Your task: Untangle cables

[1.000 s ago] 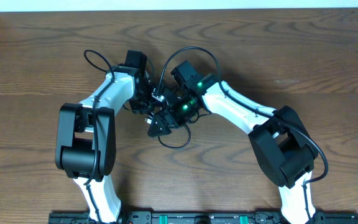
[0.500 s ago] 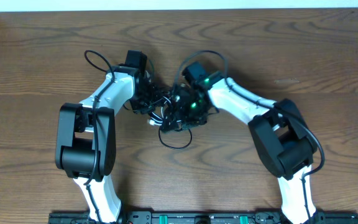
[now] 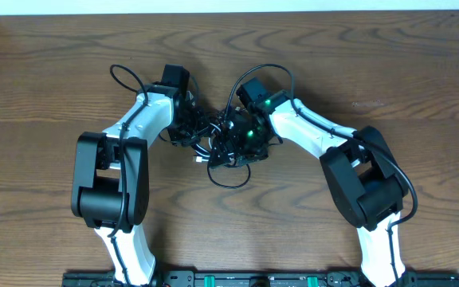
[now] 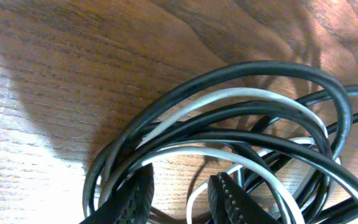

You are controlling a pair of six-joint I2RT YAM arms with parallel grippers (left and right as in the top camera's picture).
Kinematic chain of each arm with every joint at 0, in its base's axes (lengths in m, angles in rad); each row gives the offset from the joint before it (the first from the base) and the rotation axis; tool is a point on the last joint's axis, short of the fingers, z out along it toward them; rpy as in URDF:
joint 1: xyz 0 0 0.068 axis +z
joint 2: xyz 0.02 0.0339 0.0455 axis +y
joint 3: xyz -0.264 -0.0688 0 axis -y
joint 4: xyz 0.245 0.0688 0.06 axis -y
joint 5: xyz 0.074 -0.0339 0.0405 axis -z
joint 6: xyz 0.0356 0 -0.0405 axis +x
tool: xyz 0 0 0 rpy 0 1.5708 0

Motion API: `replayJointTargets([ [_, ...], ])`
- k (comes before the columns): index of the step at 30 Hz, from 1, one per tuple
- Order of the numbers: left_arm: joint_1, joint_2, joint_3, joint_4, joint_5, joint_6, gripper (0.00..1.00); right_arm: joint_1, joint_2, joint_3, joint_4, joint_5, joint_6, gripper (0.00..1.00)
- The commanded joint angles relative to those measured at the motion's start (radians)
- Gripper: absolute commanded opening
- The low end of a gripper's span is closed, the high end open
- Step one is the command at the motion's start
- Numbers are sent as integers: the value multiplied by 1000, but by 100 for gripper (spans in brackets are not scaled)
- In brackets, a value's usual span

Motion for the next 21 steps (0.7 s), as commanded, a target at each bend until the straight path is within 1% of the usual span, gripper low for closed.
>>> replayJointTargets([
  [1, 5, 18, -11, -4, -5, 5, 36, -11, -39, -27, -3, 59, -45, 99],
  [9, 5, 18, -11, -3, 14, 5, 36, -8, -69, -28, 5, 57, -43, 99],
  [16, 5, 18, -11, -3, 14, 5, 36, -13, -69, -28, 39, -149, -45, 99],
  [21, 5, 18, -11, -3, 14, 5, 36, -27, -69, -28, 41, -192, -44, 99],
])
